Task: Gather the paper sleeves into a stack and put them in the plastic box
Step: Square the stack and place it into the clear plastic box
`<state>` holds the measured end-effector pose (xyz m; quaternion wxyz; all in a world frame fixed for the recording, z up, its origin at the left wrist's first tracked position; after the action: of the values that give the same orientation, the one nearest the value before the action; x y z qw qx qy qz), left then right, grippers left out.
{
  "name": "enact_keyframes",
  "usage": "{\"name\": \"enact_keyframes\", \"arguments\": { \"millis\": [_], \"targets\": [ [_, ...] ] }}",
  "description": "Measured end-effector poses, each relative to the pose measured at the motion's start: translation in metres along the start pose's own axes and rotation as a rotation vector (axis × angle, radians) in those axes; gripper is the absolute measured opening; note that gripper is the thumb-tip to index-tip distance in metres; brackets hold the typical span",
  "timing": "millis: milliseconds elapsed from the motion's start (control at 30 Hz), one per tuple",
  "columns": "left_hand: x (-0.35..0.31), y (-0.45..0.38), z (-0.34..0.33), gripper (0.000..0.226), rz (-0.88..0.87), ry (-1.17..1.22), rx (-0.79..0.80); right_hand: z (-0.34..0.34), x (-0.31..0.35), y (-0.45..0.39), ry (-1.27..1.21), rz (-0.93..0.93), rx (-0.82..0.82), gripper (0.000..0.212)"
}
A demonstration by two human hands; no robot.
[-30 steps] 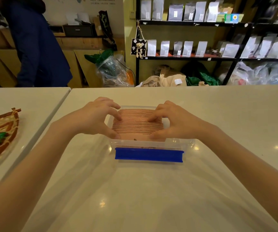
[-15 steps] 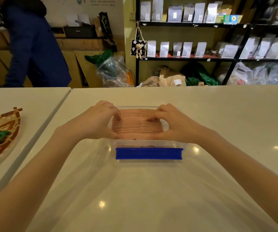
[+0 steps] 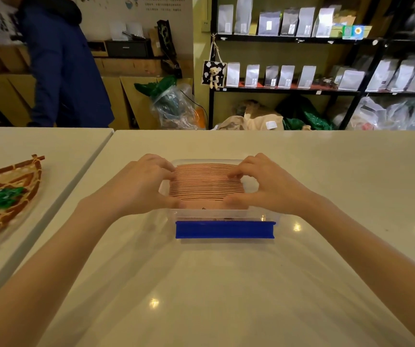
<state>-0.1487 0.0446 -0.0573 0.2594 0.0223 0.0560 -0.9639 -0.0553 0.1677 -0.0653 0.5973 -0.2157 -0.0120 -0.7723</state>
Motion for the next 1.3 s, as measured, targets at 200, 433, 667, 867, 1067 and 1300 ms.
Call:
{"name": "enact_keyframes", "arguments": {
  "millis": [200, 433, 667, 867, 1067, 1300],
  "targets": [
    [-0.003, 0.004, -0.004, 0.053, -0.025, -0.022, 0.012, 0.002, -0.006, 0.005, -0.005, -0.072, -0.014, 0.047],
    [-0.003, 0.006, -0.004, 0.054, 0.006, -0.068, 0.018, 0.006, -0.007, 0.007, -0.064, -0.111, -0.067, 0.038],
    [-0.003, 0.007, -0.007, 0.053, 0.014, -0.047, 0.045, 0.003, -0.009, 0.007, -0.007, -0.113, -0.077, 0.037],
    [0.000, 0.006, -0.006, 0.062, 0.039, -0.061, 0.012, 0.003, -0.008, 0.009, -0.009, -0.109, -0.091, 0.033],
    [0.000, 0.008, -0.011, 0.055, 0.020, -0.040, 0.064, 0.006, -0.010, 0.011, -0.009, -0.118, -0.131, 0.030],
    [-0.003, 0.012, -0.008, 0.051, -0.026, -0.085, 0.018, 0.008, -0.006, 0.013, -0.030, -0.096, -0.150, 0.028]
  ]
}}
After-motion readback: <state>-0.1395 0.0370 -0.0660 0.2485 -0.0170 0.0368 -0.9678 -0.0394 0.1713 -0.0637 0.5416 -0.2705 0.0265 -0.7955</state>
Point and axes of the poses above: each hand's wrist, its own y-axis away from the middle knuckle, its own z-axis out of the back of the hand, x = y × z, the point moved 9 cm from there along -y, towards the middle knuckle, and after that the axes turned 8 degrees about -x, right-handed, at the moved point
